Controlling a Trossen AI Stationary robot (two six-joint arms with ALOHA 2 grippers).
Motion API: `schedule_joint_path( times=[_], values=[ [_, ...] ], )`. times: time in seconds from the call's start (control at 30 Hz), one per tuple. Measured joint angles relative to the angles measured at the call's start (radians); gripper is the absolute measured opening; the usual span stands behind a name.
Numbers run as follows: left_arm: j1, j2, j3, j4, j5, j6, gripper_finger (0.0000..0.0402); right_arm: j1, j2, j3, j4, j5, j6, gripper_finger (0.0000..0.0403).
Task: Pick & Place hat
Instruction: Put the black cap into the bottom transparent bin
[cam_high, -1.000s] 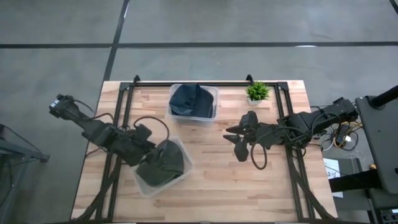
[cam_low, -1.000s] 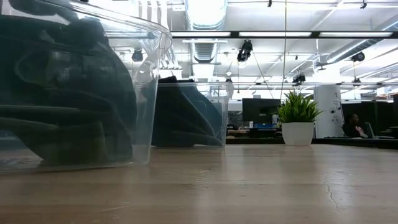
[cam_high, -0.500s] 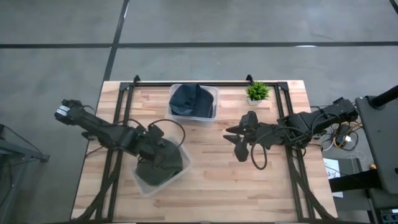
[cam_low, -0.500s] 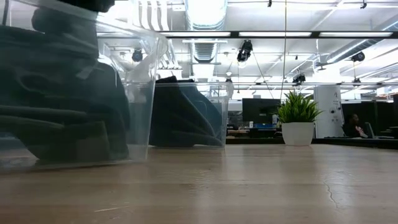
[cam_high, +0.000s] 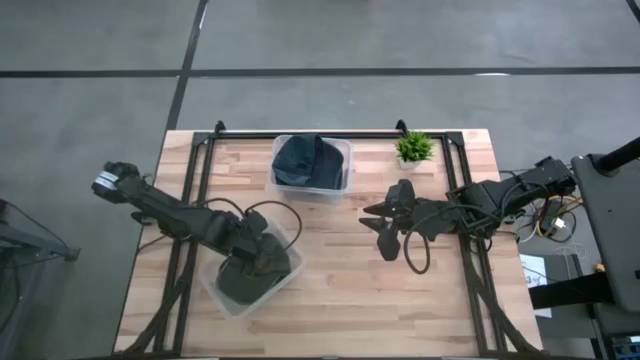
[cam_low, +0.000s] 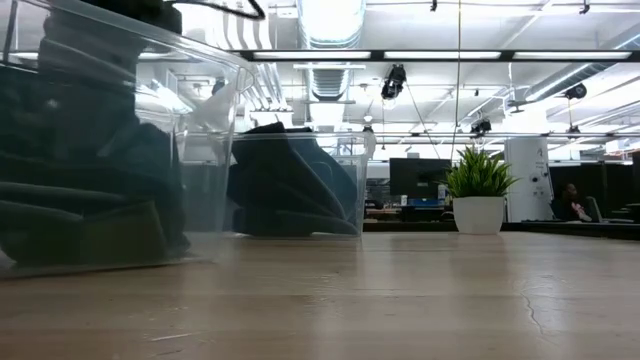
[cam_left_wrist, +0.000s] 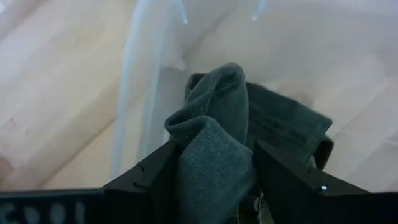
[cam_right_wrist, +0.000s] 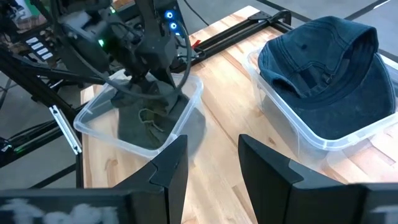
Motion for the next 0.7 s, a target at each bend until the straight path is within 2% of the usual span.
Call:
schedule_joint_path(
  times=[0.13, 0.3, 0.7],
  values=[
    [0.000, 0.014, -0.004, 0.024, -0.001, 0.001, 0.0200, 0.000, 0.000, 0.000, 0.000, 0.000, 0.000, 0.0134],
    [0.000, -0.029, 0.043, 0.029, -0.033, 0.034, 0.0200, 0.000, 0.000, 0.000, 0.003, 0.000, 0.000, 0.0134],
    [-0.001, -0.200, 0.160, -0.076, -0.135, 0.026, 0.0200, 0.000, 0.000, 0.000, 0.005, 0.000, 0.000, 0.0134]
  ],
)
